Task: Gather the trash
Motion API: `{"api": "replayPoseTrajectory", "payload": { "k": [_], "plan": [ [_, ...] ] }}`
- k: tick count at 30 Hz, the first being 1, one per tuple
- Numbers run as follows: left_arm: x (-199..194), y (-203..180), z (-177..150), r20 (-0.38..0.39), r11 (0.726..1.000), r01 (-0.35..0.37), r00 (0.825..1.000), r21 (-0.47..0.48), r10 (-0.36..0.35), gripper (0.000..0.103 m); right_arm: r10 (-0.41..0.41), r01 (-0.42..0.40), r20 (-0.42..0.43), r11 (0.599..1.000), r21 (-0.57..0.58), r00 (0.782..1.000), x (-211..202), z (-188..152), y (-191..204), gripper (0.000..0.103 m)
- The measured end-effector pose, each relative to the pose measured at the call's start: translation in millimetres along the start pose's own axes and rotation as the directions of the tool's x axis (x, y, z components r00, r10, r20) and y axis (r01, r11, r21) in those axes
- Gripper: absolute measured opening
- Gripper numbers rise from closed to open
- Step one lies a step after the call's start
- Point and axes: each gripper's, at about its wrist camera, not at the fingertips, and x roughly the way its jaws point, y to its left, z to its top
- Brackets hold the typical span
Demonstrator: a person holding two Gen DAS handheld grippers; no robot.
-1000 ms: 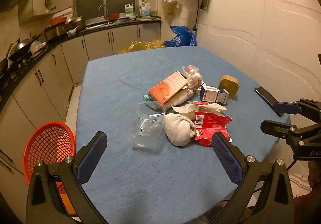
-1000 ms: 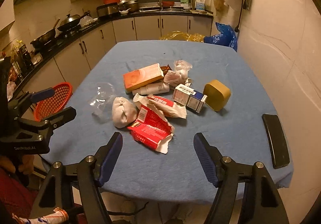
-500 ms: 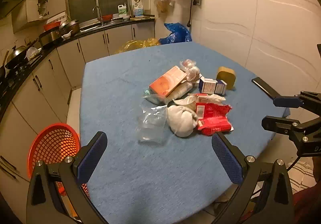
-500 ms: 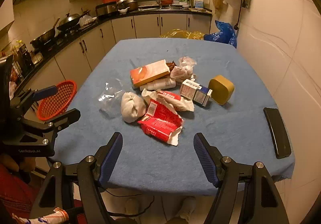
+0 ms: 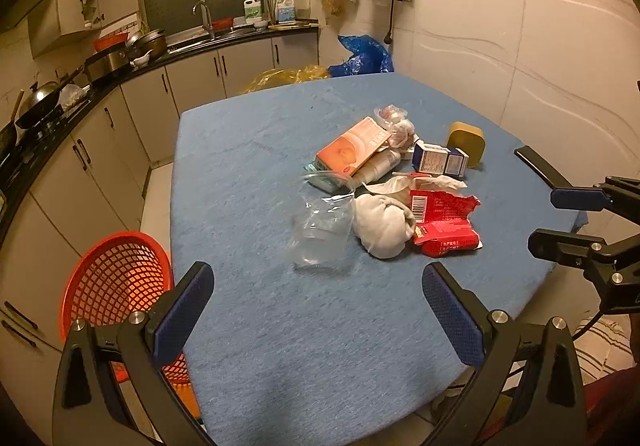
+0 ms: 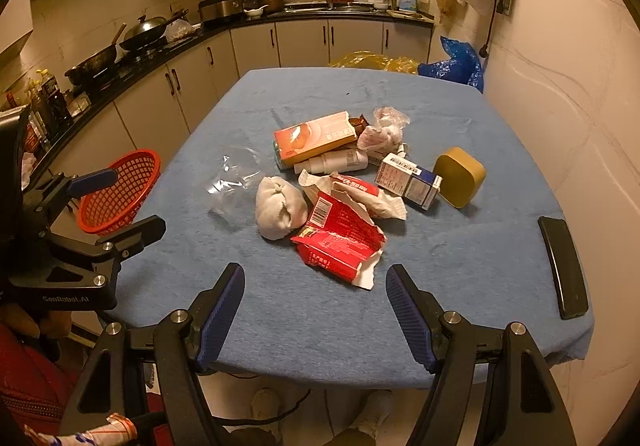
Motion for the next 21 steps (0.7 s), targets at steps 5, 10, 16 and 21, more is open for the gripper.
{"api": "replayPoseTrajectory", "payload": {
  "k": [5, 10, 16, 21],
  "plan": [
    [0.9, 1.4, -2.1, -0.006, 1.000, -0.009, 1.000, -0.009, 0.009, 0.103, 0.014, -0.015, -0.006, 1.000, -0.013, 1.000, 3.2, 2.0, 1.6, 0.076],
    [1.4, 1.5, -2.9, -0.011, 1.000, -0.018, 1.000, -0.017, 0.018, 0.103, 0.025, -0.025, -0.012, 0.999, -0.021, 1.000, 5.3, 2.0, 2.8, 0.076],
    [2.7, -2.5, -4.0, -0.020, 1.000, -0.023, 1.000, -0.013, 0.023, 0.103, 0.033, -0.033, -0.016, 0.999, -0.020, 0.999, 6.0, 1.6, 1.1, 0.076],
    [4.2, -5.8, -4.7, -0.032, 0.999, -0.031, 0.999, -0.014, 0.030, 0.103, 0.050, -0.050, -0.022, 0.998, -0.025, 0.999, 7.3, 1.1, -2.5, 0.076]
  ]
}}
